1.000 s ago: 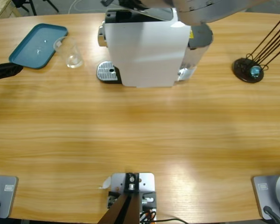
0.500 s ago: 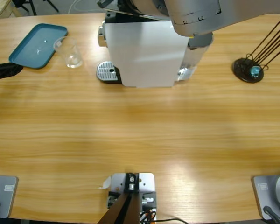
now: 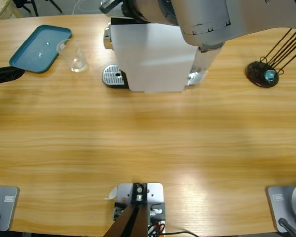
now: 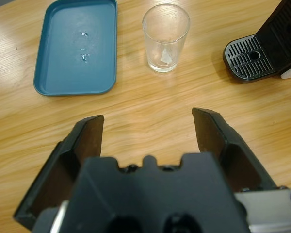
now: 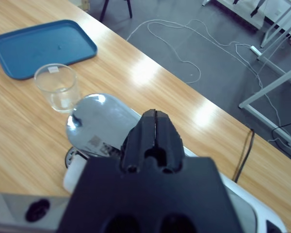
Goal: Pour coffee
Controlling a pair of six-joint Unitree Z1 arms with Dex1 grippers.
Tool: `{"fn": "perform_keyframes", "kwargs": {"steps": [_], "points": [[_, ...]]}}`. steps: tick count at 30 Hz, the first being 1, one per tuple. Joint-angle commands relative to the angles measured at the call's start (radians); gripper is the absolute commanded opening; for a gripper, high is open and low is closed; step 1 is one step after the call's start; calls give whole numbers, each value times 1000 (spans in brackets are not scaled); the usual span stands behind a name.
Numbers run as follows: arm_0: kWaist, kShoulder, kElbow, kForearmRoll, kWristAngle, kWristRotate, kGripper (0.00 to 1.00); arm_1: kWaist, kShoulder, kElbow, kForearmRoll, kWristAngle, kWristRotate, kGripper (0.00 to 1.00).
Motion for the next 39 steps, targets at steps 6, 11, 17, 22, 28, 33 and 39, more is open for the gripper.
{"fn": "perform_keyframes", "kwargs": {"steps": [6, 11, 17, 22, 28, 33, 39], "points": [[-1, 14, 18, -7, 7, -10, 784, 44, 239, 192, -20, 84, 44, 0], [-1, 24, 16, -5, 7, -9, 784, 44, 183, 191, -26, 43, 38, 0], [-1, 49, 9, -1, 7, -8, 784, -25, -58, 71, -85, -20, -71, 238], [-1, 38, 12, -1, 8, -7, 921, -137, -250, -85, 185, 206, -87, 996], [-1, 11, 43, -56, 8, -2, 995, -155, -547, 47, 444, 228, -235, 996], [-1, 55, 60, -102, 28, 56, 977, -155, -776, 246, 537, 289, -252, 996], [-1, 205, 123, -309, -31, 76, 918, -155, -888, 350, 604, 296, -223, 996]]}}
